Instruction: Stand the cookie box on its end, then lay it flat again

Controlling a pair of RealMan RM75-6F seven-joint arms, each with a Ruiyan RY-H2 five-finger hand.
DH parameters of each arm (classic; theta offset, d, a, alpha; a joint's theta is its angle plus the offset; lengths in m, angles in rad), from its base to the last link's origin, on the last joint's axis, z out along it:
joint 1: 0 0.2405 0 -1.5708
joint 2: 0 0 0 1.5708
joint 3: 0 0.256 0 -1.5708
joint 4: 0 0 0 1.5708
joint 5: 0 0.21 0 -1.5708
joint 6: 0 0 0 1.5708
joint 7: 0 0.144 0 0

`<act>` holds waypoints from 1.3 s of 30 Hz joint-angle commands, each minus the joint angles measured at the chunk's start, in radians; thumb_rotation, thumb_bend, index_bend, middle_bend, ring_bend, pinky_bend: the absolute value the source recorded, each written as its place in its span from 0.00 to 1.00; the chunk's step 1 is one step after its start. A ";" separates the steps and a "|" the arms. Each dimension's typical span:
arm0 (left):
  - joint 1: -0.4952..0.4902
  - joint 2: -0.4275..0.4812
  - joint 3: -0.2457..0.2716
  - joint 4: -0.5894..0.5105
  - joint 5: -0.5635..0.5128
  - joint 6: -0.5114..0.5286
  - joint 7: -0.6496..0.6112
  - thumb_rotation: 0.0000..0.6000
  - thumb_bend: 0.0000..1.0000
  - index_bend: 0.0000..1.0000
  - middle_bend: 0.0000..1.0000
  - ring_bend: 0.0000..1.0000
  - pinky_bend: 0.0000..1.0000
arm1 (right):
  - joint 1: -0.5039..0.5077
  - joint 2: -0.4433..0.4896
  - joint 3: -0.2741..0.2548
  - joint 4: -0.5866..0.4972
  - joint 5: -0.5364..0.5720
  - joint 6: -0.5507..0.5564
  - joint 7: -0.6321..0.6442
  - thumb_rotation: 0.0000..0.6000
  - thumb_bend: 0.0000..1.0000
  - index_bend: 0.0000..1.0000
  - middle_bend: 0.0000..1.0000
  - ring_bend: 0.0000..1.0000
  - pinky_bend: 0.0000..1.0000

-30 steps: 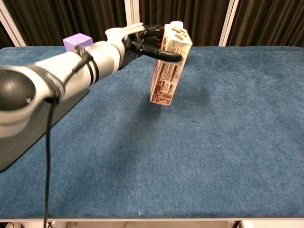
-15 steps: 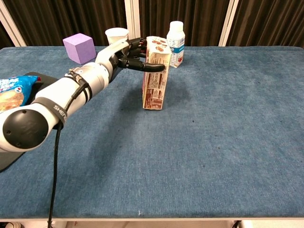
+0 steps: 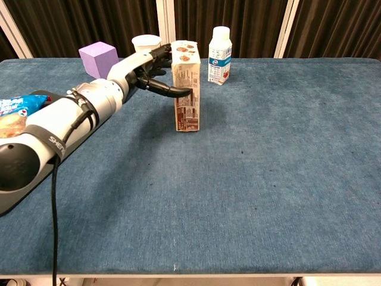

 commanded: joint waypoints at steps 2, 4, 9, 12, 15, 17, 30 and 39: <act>0.000 0.013 0.015 -0.002 -0.002 0.010 0.010 1.00 0.19 0.00 0.04 0.00 0.00 | -0.001 -0.001 0.000 0.003 0.000 0.001 0.006 1.00 0.00 0.00 0.00 0.00 0.00; 0.001 0.021 0.018 -0.007 -0.005 0.012 0.014 1.00 0.19 0.00 0.03 0.00 0.00 | -0.001 -0.002 -0.001 0.005 0.000 0.000 0.008 1.00 0.00 0.00 0.00 0.00 0.00; 0.001 0.059 0.034 -0.039 -0.008 0.010 0.035 1.00 0.17 0.00 0.00 0.00 0.00 | -0.002 -0.004 -0.002 0.010 -0.005 0.004 0.017 1.00 0.00 0.00 0.00 0.00 0.00; 0.002 0.085 0.050 -0.065 -0.005 0.006 0.062 1.00 0.16 0.00 0.00 0.00 0.00 | -0.002 -0.006 -0.002 0.014 -0.005 0.005 0.022 1.00 0.00 0.00 0.00 0.00 0.00; 0.003 0.109 0.067 -0.090 -0.003 0.001 0.100 1.00 0.15 0.00 0.00 0.00 0.00 | -0.002 -0.008 -0.002 0.018 -0.008 0.005 0.026 1.00 0.00 0.00 0.00 0.00 0.00; 0.004 0.130 0.078 -0.115 -0.004 -0.008 0.120 1.00 0.15 0.00 0.00 0.00 0.00 | -0.003 -0.008 -0.003 0.020 -0.009 0.006 0.030 1.00 0.00 0.00 0.00 0.00 0.00; 0.035 0.459 0.055 -0.481 -0.154 -0.050 0.509 1.00 0.08 0.00 0.00 0.00 0.00 | -0.001 -0.012 -0.005 0.041 -0.020 0.009 0.054 1.00 0.00 0.00 0.00 0.00 0.00; -0.110 0.651 0.053 -0.735 -0.514 -0.144 0.960 1.00 0.08 0.00 0.00 0.00 0.00 | 0.003 -0.018 -0.006 0.047 -0.027 0.010 0.060 1.00 0.00 0.00 0.00 0.00 0.00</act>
